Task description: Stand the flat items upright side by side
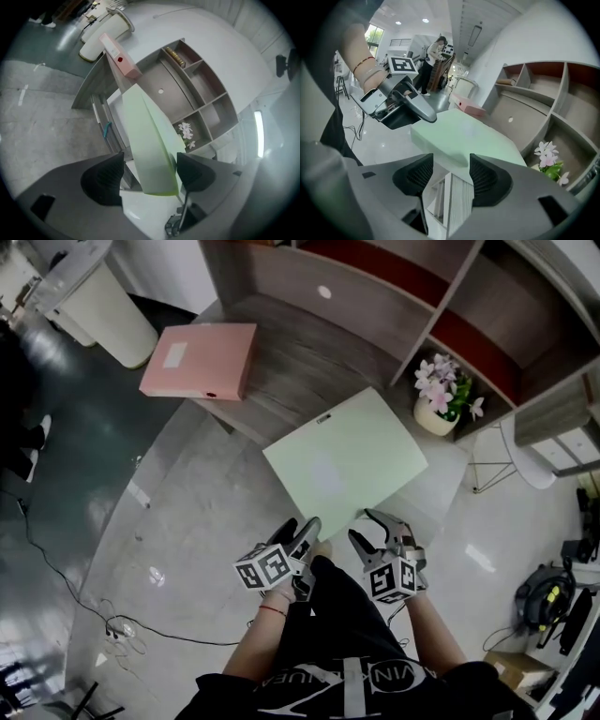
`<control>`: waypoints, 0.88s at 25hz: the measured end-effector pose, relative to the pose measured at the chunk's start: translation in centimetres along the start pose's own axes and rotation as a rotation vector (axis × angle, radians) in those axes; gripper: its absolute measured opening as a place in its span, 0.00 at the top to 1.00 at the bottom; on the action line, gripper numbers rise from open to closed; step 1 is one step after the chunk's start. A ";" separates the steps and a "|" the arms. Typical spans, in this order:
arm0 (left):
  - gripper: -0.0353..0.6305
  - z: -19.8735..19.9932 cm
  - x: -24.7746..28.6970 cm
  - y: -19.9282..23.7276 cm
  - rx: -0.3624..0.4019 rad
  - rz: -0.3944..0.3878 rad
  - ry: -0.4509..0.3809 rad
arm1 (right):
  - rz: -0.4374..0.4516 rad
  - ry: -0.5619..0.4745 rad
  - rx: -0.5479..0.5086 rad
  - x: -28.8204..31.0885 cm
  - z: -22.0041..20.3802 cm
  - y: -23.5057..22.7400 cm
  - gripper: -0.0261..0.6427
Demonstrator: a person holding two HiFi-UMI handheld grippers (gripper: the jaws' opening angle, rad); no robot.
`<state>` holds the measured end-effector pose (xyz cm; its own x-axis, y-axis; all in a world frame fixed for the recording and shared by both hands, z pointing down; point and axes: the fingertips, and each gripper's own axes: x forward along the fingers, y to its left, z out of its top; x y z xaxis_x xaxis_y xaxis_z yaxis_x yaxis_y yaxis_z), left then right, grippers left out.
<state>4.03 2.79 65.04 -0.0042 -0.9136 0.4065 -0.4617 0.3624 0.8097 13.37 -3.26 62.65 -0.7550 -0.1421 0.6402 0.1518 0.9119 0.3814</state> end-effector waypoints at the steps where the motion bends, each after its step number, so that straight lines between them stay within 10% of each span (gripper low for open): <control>1: 0.44 -0.1 0.2 0.1 -0.031 -0.013 -0.002 | 0.001 0.001 -0.017 0.1 0.0 -0.1 0.59; 22: 0.41 -1.9 3.3 -0.3 -0.342 -0.255 -0.037 | -0.046 -0.006 -0.156 1.4 0.0 -0.6 0.58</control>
<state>5.80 0.05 66.93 0.0376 -0.9856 0.1650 -0.1315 0.1588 0.9785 12.25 -4.05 63.29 -0.7674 -0.1797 0.6155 0.2138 0.8333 0.5098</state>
